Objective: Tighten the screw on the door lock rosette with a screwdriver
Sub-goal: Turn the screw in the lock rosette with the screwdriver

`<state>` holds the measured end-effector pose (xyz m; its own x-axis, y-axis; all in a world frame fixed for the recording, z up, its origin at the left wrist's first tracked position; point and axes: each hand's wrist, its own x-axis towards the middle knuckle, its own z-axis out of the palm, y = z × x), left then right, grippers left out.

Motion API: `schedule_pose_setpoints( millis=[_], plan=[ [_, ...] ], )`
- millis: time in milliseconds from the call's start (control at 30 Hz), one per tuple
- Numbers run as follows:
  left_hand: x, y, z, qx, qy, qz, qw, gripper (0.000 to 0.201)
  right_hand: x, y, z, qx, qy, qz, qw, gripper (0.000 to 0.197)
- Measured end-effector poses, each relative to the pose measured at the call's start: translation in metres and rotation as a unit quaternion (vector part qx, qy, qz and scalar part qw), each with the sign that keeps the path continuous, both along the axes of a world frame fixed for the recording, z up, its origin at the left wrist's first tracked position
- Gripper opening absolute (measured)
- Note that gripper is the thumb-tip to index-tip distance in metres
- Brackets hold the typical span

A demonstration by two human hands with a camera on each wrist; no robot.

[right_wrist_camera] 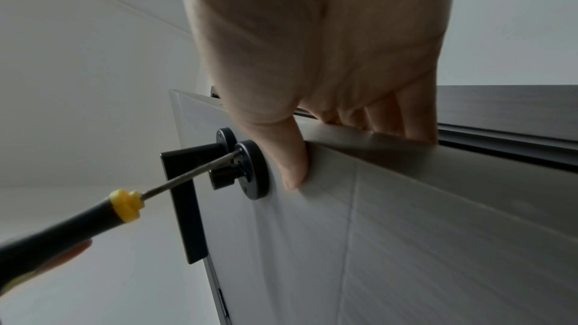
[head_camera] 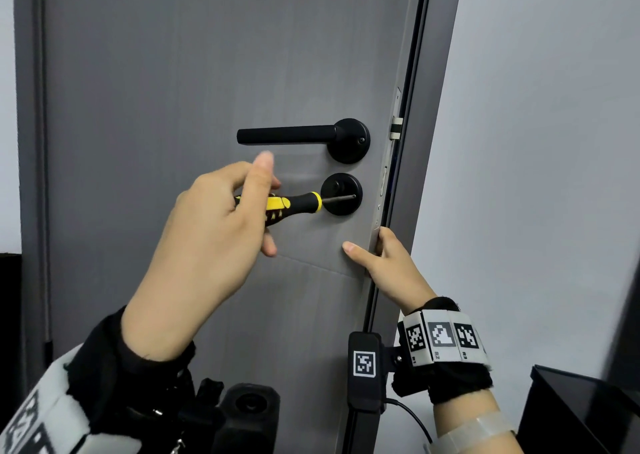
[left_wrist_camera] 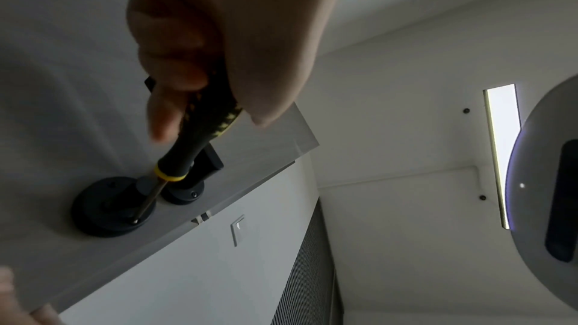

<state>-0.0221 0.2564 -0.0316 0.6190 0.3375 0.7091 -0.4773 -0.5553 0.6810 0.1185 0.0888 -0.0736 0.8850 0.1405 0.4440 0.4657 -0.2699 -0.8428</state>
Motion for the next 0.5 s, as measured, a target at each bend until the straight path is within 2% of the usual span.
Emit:
schedule_pose_setpoints(
  millis=[133, 300, 367, 500],
  plan=[
    [0.0036, 0.0049, -0.0028, -0.013, -0.005, -0.001, 1.0, 0.003, 0.0012, 0.0001, -0.0004, -0.006, -0.002, -0.003, 1.0, 0.041],
    [0.0054, 0.0091, -0.004, 0.013, -0.007, 0.015, 1.0, 0.02, 0.0018, 0.0, -0.0018, -0.007, -0.002, 0.0, 1.0, 0.043],
    [0.0052, 0.0085, -0.0033, 0.004, -0.001, 0.025, 1.0, 0.023, 0.0024, 0.0001, -0.002, -0.01, -0.005, -0.002, 1.0, 0.044],
    [0.0032, 0.0062, -0.0007, -0.023, 0.016, -0.003, 1.0, 0.041, 0.0026, 0.0004, -0.0014, -0.009, -0.006, -0.002, 1.0, 0.041]
  ],
)
